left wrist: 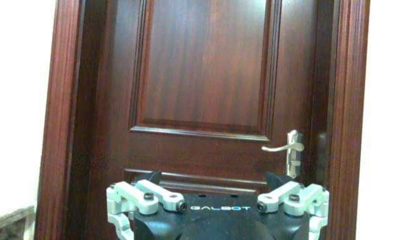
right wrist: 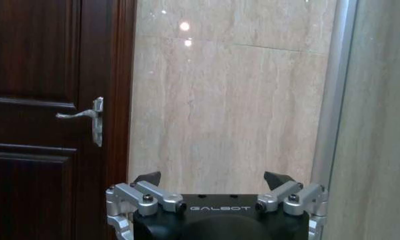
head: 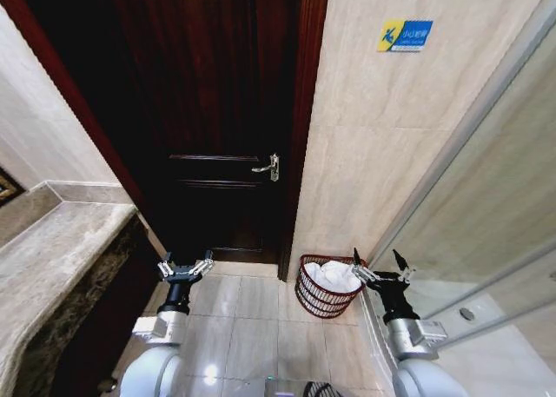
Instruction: Discard the used towel into the hamper.
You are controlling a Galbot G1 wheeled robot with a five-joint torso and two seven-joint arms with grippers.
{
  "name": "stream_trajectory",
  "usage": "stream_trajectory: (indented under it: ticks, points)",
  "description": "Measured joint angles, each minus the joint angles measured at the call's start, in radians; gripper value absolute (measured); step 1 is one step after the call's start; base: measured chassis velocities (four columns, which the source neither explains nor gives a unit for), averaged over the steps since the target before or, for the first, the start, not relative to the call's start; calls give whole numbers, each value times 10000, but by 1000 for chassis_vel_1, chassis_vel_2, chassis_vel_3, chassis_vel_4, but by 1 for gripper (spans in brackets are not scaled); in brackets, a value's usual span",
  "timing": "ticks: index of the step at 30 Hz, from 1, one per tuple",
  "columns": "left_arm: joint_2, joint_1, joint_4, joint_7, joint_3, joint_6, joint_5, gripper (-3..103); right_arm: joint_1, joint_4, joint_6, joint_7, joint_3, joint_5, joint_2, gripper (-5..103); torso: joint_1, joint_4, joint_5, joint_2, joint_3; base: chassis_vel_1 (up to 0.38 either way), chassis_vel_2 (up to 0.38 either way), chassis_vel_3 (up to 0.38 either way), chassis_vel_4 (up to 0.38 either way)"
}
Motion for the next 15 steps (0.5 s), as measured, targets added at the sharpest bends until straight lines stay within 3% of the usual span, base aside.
stream_trajectory:
  ticks: [15]
  points:
    - [-56,23,-11,14,19,-1,50,100,-91,-24,96,-2,16,41,0,100,-12,0,-1,-16,-9,85,-80,-78,83]
